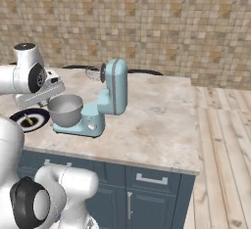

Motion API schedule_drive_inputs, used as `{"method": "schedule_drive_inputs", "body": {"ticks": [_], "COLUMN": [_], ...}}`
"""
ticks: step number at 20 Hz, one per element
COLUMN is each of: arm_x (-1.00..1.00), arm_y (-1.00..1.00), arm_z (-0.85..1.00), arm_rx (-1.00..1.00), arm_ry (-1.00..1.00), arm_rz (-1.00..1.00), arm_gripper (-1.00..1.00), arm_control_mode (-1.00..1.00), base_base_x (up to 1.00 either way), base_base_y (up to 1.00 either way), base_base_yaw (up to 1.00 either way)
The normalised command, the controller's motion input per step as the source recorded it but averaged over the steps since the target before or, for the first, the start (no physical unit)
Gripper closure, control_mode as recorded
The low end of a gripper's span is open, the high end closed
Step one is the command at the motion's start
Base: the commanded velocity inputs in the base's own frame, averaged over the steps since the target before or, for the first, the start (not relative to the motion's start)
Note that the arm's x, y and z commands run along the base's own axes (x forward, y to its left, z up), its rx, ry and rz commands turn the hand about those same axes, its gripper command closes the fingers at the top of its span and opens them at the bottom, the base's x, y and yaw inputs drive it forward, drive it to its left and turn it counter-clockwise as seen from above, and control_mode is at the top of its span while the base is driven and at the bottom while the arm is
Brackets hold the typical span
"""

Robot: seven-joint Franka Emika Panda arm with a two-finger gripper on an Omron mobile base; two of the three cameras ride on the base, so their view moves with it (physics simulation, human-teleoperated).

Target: Add butter and sugar cubes to the stand mixer bowl and then turn on the stand mixer to begin making frosting.

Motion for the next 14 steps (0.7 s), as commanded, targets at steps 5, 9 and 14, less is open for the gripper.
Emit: {"method": "schedule_drive_inputs", "body": {"ticks": [5, 9, 14], "arm_x": [0.66, 0.67, 0.65], "arm_y": [0.29, 0.01, 0.00], "arm_z": [0.00, -0.18, -0.26], "arm_rx": [-0.09, -0.02, 0.00], "arm_ry": [0.06, 0.00, 0.00], "arm_rz": [-0.09, 0.00, 0.00], "arm_gripper": [1.00, 1.00, 1.00], "arm_control_mode": [-1.00, -1.00, -1.00], "base_base_x": [0.00, 0.00, 0.00], "base_base_y": [0.00, 0.00, 0.00], "base_base_yaw": [0.00, 0.00, 0.00]}}
